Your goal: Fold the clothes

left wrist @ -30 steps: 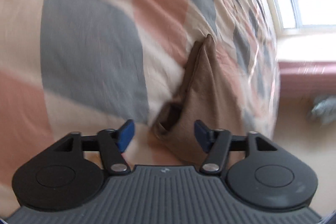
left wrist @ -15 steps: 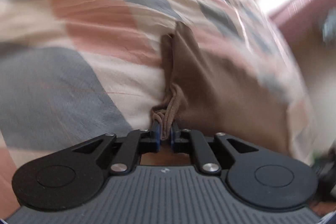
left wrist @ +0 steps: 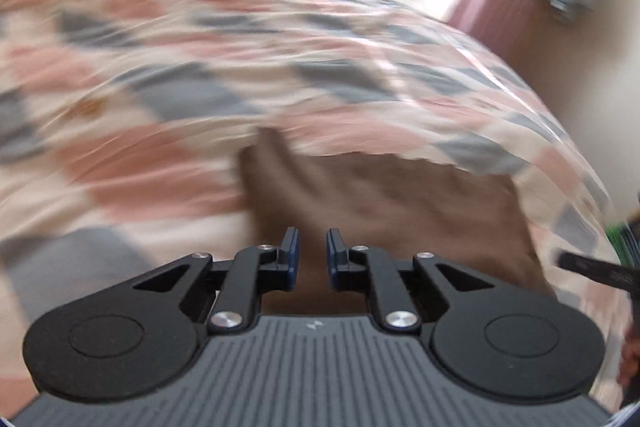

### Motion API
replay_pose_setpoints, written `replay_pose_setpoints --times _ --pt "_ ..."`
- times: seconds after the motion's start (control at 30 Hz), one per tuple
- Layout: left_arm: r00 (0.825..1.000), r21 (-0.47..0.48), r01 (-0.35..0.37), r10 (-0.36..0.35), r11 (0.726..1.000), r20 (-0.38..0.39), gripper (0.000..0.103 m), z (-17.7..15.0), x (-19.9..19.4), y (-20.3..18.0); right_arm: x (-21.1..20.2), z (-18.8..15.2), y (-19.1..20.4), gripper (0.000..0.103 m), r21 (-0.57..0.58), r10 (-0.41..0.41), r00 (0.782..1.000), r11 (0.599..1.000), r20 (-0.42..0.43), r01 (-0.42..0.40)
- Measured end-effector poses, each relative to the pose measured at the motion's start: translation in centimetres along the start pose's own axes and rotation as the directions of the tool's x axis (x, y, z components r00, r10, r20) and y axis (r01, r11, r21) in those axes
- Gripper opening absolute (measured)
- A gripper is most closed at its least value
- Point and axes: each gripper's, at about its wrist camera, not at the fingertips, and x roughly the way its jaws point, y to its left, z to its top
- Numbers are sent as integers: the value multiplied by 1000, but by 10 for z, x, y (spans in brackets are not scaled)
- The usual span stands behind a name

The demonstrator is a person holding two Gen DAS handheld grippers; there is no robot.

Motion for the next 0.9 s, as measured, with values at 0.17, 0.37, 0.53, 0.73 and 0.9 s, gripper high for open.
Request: replay_pose_setpoints --times 0.17,0.37,0.53,0.73,0.9 --pt "998 122 -51 56 991 -41 11 -31 75 -9 76 -7 29 39 -247 7 995 968 -104 -32" --pt "997 33 -75 75 997 -8 9 15 77 29 69 27 -8 47 -106 42 996 993 -79 -50" --pt "990 -86 -140 139 986 -22 19 55 93 70 75 60 -45 58 14 -7 999 1000 -34 7" --pt "996 -64 -69 65 996 -66 6 62 128 76 119 82 -99 18 145 -1 1000 989 -30 6" --pt "992 37 -128 127 991 22 0 60 129 70 130 82 -103 3 80 -19 999 997 -29 21"
